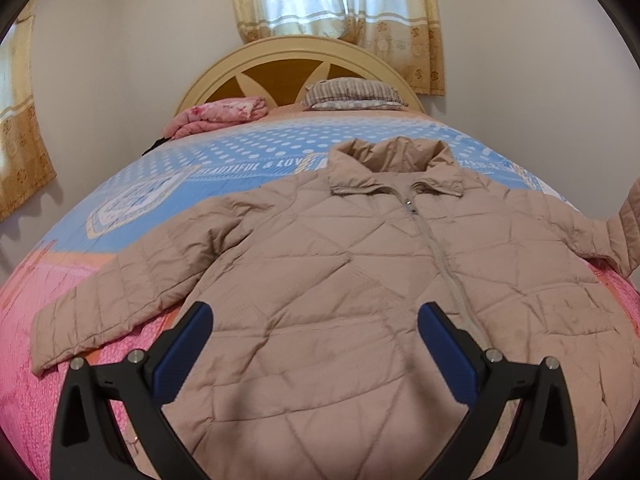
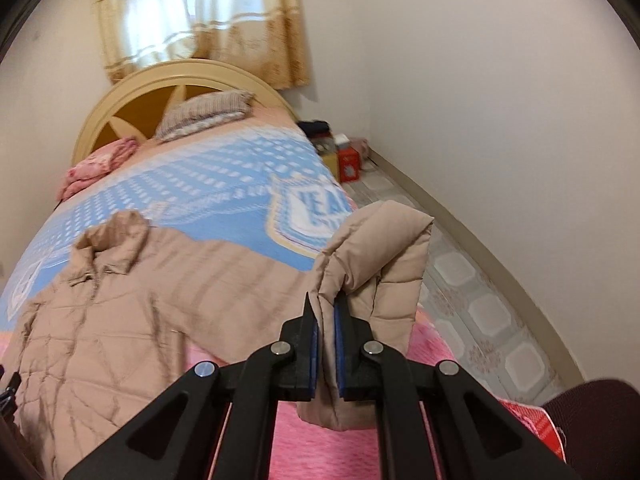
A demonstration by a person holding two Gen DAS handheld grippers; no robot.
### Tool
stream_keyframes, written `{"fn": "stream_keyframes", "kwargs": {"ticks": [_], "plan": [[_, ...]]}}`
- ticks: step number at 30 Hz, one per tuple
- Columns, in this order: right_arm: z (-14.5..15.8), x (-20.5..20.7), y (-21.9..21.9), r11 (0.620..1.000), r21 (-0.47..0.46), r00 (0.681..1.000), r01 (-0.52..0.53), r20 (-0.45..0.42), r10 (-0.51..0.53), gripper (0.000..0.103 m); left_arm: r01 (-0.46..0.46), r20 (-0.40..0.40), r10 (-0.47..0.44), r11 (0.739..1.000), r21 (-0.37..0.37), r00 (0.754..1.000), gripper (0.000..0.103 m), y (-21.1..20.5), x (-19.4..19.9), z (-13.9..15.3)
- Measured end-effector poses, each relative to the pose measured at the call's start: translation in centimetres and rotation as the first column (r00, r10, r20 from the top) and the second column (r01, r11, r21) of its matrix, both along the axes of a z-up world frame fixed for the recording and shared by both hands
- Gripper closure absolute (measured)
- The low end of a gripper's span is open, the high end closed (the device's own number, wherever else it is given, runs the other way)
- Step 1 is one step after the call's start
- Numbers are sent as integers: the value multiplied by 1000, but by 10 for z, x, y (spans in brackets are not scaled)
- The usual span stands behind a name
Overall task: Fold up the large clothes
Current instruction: 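Lift the held sleeve and fold it across the jacket front with the right tool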
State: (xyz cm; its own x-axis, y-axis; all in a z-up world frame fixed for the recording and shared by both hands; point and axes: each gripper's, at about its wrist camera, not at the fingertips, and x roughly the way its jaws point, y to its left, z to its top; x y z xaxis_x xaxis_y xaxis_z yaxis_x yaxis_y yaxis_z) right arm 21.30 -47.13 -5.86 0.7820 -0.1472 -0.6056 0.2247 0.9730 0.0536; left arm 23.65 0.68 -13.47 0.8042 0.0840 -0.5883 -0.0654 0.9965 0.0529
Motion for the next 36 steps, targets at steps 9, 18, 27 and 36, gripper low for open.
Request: {"fn": "stream_keyframes", "kwargs": {"ticks": [9,18,27,36], "plan": [[60,14,100,980,-60,977,-190,88,195,98,-32,7,32,999,-13,999,0,24,-14,4],[88,26,205,921,-112,917,-374,108,385,98,-53,15,54,997,-47,998,0,45,-23,7],[74,34,269,863,-129,861,-489,89,501,98,-74,19,75,995,-61,997,0,60,-27,9],[27,45,330,815,-70,814,-575,53,579,98,-88,19,89,995,-46,996,0,69,-31,9]]}}
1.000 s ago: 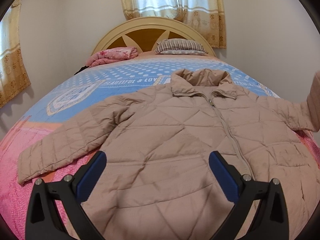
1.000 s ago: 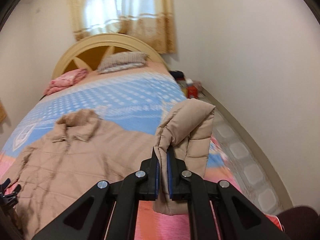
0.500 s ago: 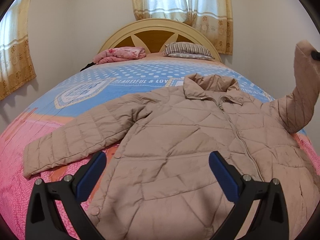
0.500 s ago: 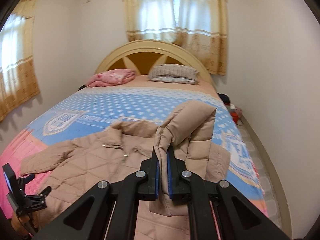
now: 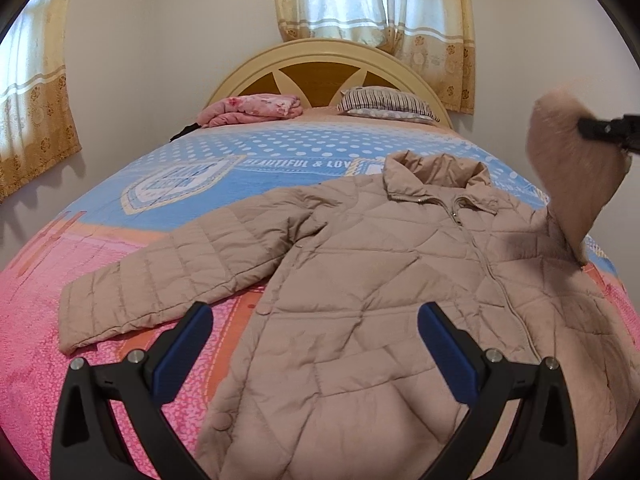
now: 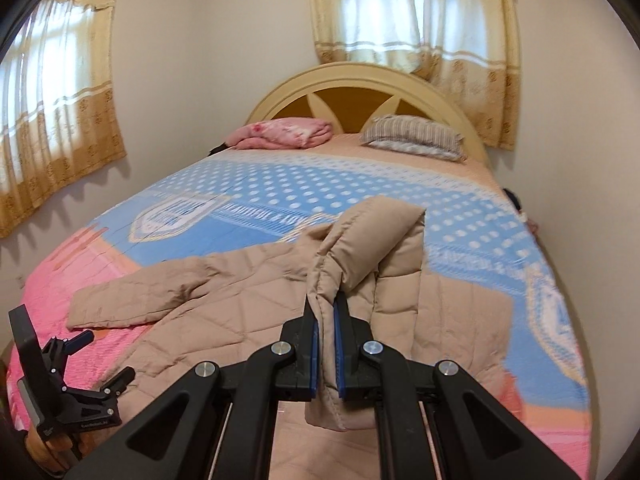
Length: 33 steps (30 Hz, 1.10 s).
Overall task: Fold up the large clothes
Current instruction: 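Lift the held sleeve and fold it across the jacket front with the right tool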
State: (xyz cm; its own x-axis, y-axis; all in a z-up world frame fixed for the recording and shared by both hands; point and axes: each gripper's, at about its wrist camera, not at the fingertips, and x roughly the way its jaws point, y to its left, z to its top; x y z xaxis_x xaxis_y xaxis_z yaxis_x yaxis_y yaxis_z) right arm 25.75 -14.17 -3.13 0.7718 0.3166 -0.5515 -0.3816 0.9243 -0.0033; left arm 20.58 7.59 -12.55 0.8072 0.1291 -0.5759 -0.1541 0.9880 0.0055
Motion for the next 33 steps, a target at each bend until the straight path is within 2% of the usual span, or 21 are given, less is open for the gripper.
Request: {"fn": "stream_keyframes", "kwargs": {"ticks": [11,21,29,31,32,33], "plan": [[-76,13,57,996,6,991,-86,-105,86,98,-26,-18,26,999,42,999,0,11,-3,0],[-130,18,75,995,14,975,-95,-200,96,98,-34,-20,35,998,62,999,0,12,-1,5],[-160,26,81,992,75,953,-101,-280,119,95,-21,-21,23,996,86,1000,0,2,5,13],[-158,24,81,990,90,950,-107,-285,129,78,-22,-14,23,995,99,1000,0,0,6,16],[-152,20,79,983,127,946,-131,-282,162,46,-24,-14,26,995,102,1000,0,0,7,17],[-147,14,77,977,155,946,-149,-266,186,30,-26,-13,27,995,100,1000,0,1,9,18]]}}
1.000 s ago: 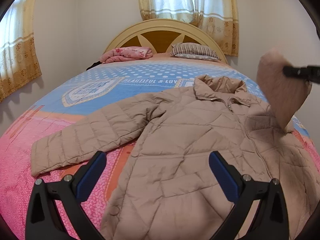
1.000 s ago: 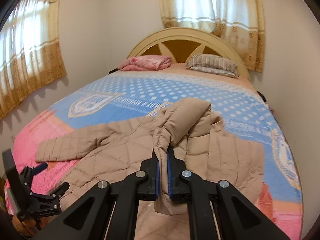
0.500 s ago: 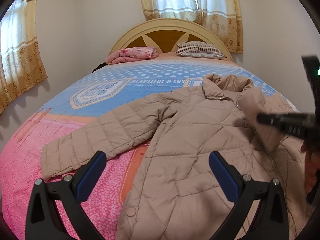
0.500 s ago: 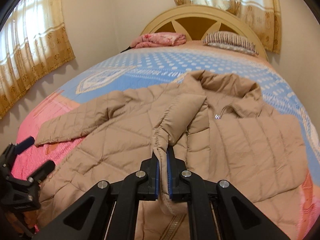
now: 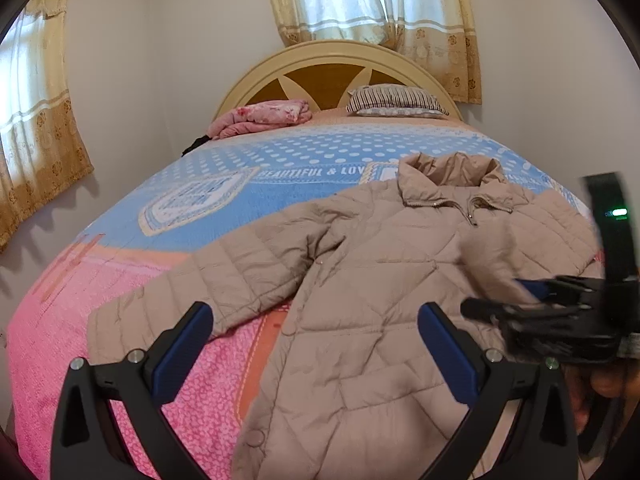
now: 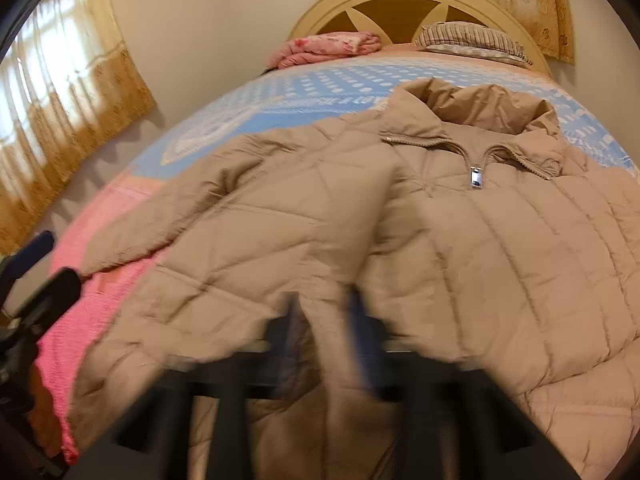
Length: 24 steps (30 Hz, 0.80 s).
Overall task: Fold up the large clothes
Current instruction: 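Lift the held sleeve and fold it across the jacket front with the right tool, then release the sleeve onto the jacket front and withdraw the right tool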
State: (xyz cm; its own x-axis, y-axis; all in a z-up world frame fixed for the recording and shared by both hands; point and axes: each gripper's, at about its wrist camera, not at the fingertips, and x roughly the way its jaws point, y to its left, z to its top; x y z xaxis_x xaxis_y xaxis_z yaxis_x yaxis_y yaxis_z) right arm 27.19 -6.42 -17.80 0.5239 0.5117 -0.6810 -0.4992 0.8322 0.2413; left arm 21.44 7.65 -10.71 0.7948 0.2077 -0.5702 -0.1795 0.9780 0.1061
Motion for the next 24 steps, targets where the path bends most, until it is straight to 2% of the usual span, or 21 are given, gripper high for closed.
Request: {"fn": "stream_keyframes", "kwargs": {"ticks": [3,6,7,8,9,11,14,21,24], "plan": [[17,-13,-8,999,35,999,-19,34,18,30,-8,8,8,1000,-6,1000,0,1,3,4],[31,-15,-36,985,173,1000,12,25,-17,30,-9,8,10,1000,-18,1000,0,-1,6,7],[33,-11,-52,975,211,997,71,21,-77,30,-12,9,12,1000,-19,1000,0,-2,7,7],[32,-7,-59,974,200,993,111,12,-116,39,-8,7,8,1000,-22,1000,0,-4,9,8],[27,-1,-64,974,166,988,152,-5,-153,59,1,5,-1,1000,-23,1000,0,-7,10,9],[13,13,-77,964,167,978,206,-68,-197,74,11,13,-11,1000,-14,1000,0,-14,12,13],[-6,20,-67,977,54,976,205,-92,-199,80,44,29,-44,999,-7,999,0,-28,15,20],[-25,10,-28,993,-58,989,100,-99,-106,80,108,31,-109,993,37,994,0,-66,44,19],[-31,10,-34,996,-33,988,88,-124,-91,80,48,11,-49,993,107,999,0,-76,69,3]]}}
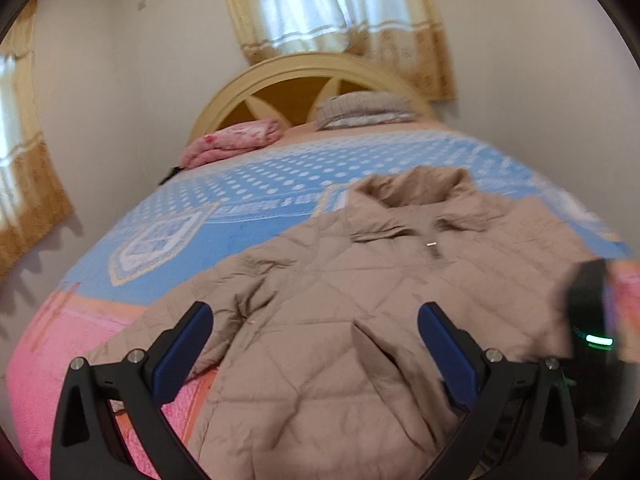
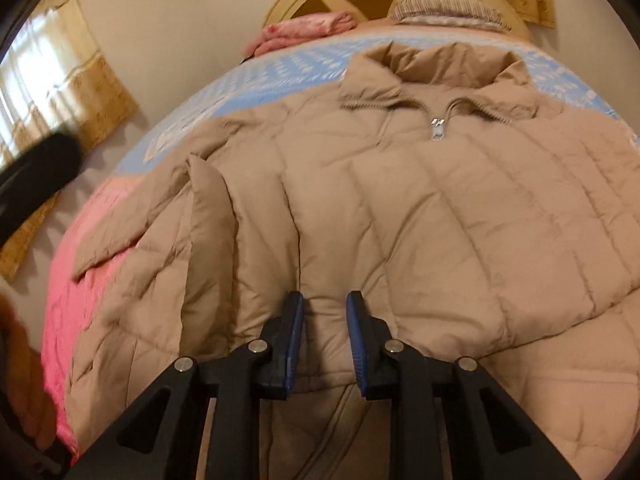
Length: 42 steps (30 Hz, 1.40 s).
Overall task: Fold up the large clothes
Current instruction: 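Release the sleeve onto the jacket front and withdraw the right tool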
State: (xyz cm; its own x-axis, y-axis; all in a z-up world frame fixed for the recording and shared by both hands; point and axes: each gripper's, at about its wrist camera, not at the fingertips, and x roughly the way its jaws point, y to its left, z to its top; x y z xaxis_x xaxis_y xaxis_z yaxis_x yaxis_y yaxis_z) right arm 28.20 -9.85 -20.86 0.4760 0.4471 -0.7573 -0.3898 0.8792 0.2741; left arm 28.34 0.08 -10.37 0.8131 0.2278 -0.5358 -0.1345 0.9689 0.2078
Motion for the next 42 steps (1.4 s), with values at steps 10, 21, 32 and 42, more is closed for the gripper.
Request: {"fn": "stream_keyframes", "kwargs": {"ticks": [10,21,32,42], "plan": [[64,26,-116,965,65,957,254,130,-261,80,-76,-194,105,986,151,975,0,-3,45,-82],[30,172,-194,917,-35,917,399,34,-397,80,-60,-225,83,992,108,971,0,1,47,-89],[-5,179,-195,924,-42,925,380,-7,-380,81,20,-136,-38,991,-130,990,0,-15,31,-18],[8,109,-224,935,-45,936,350,-30,-352,80,26,-302,-60,993,-117,951,0,-22,63,-99]]}}
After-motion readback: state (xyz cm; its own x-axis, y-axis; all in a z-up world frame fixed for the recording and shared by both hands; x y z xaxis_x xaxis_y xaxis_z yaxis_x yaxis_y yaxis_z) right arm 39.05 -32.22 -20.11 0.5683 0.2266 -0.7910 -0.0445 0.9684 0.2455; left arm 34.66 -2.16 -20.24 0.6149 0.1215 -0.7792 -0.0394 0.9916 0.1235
